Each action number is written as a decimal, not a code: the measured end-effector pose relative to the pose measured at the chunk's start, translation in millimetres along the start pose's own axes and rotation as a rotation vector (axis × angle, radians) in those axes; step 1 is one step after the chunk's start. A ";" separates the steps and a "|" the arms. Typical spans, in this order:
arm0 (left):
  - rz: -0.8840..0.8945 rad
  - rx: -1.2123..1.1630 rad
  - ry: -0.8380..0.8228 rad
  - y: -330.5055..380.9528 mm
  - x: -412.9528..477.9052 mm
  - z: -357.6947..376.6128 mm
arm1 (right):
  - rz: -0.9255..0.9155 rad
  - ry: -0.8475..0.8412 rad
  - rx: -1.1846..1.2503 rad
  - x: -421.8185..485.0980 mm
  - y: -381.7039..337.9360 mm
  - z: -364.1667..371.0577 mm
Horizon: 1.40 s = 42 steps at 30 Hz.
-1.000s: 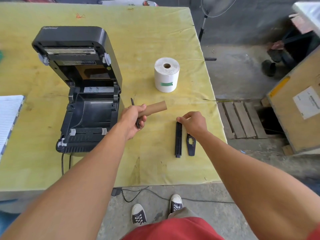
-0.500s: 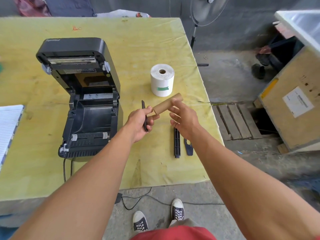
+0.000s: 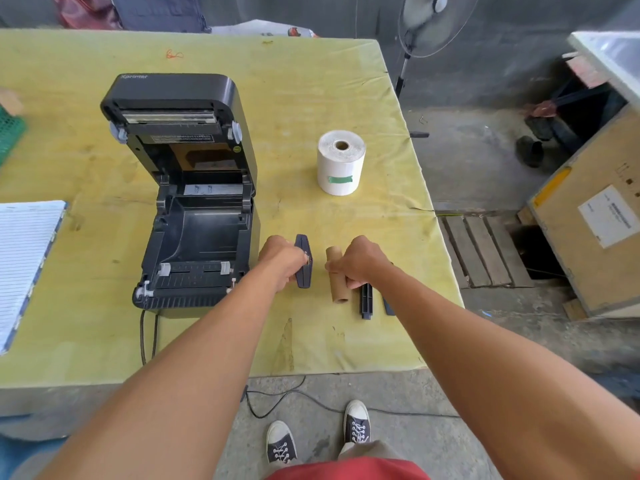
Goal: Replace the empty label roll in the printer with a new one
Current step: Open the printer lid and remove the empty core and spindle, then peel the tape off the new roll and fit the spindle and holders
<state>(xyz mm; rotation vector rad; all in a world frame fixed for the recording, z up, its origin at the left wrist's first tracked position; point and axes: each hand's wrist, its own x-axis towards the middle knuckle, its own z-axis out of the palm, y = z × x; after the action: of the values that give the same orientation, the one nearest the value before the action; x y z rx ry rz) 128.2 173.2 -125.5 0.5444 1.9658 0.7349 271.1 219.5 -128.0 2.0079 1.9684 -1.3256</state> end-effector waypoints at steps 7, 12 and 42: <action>0.048 0.317 0.051 -24.1 0.7 10.3 | -0.006 -0.005 -0.097 3.9 9.7 5.4; 0.222 0.680 0.135 -39.2 -6.6 9.1 | 0.013 -0.017 -0.078 -1.3 9.6 1.7; 0.633 0.703 0.141 11.8 -9.0 -50.5 | 0.032 0.297 -0.085 -23.8 -16.4 -42.0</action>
<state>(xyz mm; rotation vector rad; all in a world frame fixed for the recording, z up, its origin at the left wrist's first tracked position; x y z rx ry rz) 88.7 162.3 -92.5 1.6231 2.1787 0.4279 283.6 227.2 -79.3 2.2948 2.0543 -0.9649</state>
